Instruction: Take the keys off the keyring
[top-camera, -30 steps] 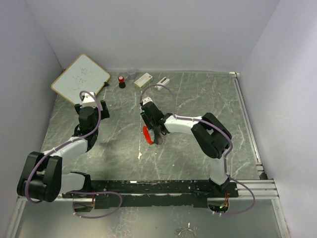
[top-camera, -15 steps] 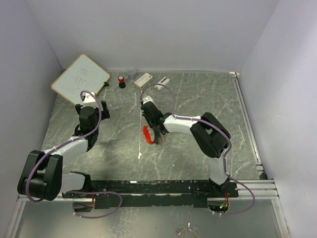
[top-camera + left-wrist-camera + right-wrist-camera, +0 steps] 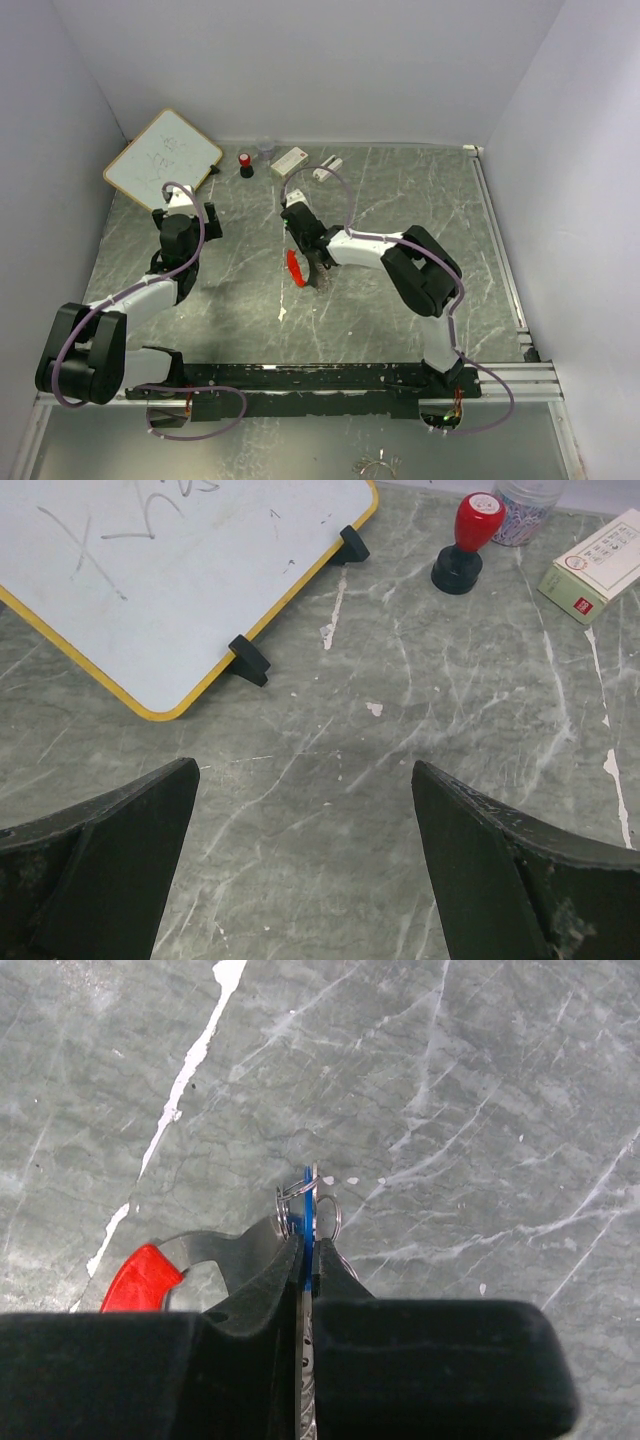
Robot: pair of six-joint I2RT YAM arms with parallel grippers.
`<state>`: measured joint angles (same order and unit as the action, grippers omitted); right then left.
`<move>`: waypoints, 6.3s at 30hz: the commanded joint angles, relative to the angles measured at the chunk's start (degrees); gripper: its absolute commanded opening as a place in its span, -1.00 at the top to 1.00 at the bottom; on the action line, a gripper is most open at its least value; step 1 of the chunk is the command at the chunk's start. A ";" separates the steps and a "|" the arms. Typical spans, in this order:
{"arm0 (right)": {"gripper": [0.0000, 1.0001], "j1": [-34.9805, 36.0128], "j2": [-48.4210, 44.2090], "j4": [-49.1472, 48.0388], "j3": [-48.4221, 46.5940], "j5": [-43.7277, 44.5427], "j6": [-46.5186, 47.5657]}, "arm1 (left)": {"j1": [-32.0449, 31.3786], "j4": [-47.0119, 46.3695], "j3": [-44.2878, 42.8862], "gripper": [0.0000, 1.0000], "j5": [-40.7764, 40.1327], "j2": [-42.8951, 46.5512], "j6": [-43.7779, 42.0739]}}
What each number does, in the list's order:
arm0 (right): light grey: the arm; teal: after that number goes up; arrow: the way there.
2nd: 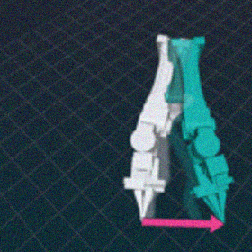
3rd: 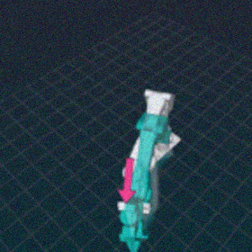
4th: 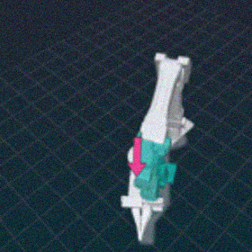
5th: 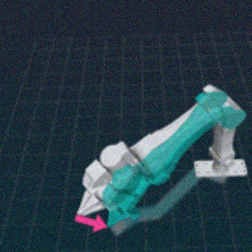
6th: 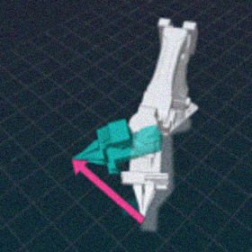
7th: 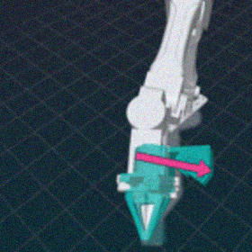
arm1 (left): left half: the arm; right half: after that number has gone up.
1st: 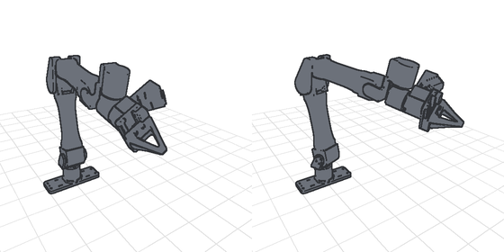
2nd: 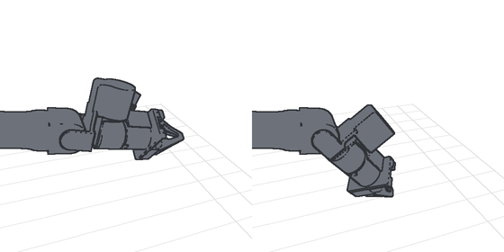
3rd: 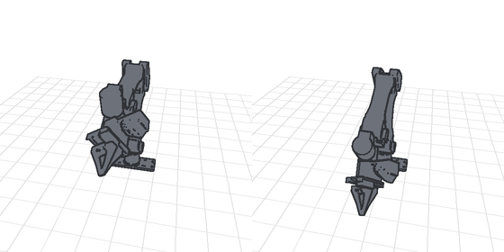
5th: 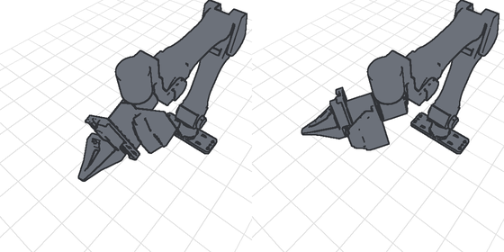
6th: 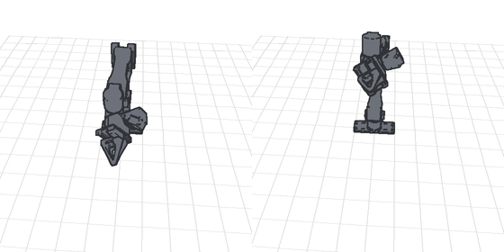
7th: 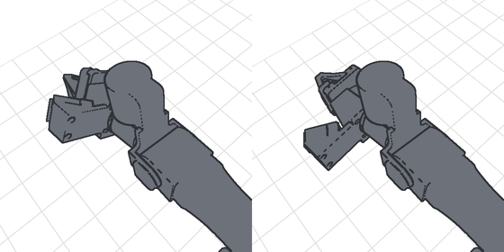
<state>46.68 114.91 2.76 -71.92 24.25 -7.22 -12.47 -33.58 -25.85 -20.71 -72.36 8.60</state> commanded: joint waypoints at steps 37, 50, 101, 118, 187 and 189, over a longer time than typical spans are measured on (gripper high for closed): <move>1.00 0.53 -40.59 15.50 0.59 -6.16 5.96 | -13.56 -30.17 -10.77 -0.99 42.06 -3.38 -1.32; 1.00 1.03 -40.85 15.01 1.50 -5.77 5.04 | -22.07 -38.61 -10.11 -0.99 48.46 -7.03 -16.95; 1.00 2.36 -41.34 14.56 1.29 -6.22 2.92 | -26.72 -37.20 -8.52 -0.99 30.49 -9.45 -26.69; 1.00 2.70 -41.40 14.79 0.77 -6.23 3.00 | -26.71 -33.89 -10.43 -0.99 34.16 -9.89 -24.69; 1.00 3.08 -39.88 13.82 0.87 -7.16 3.10 | -26.73 -30.65 -13.69 0.86 42.60 -12.88 -23.28; 1.00 3.07 -39.74 14.01 0.74 -7.11 3.17 | -26.68 -30.13 -13.86 0.87 42.55 -12.81 -23.60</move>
<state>49.19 74.74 18.87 -70.59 18.35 -3.90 -38.74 -61.91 -38.63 19.99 -85.21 -13.74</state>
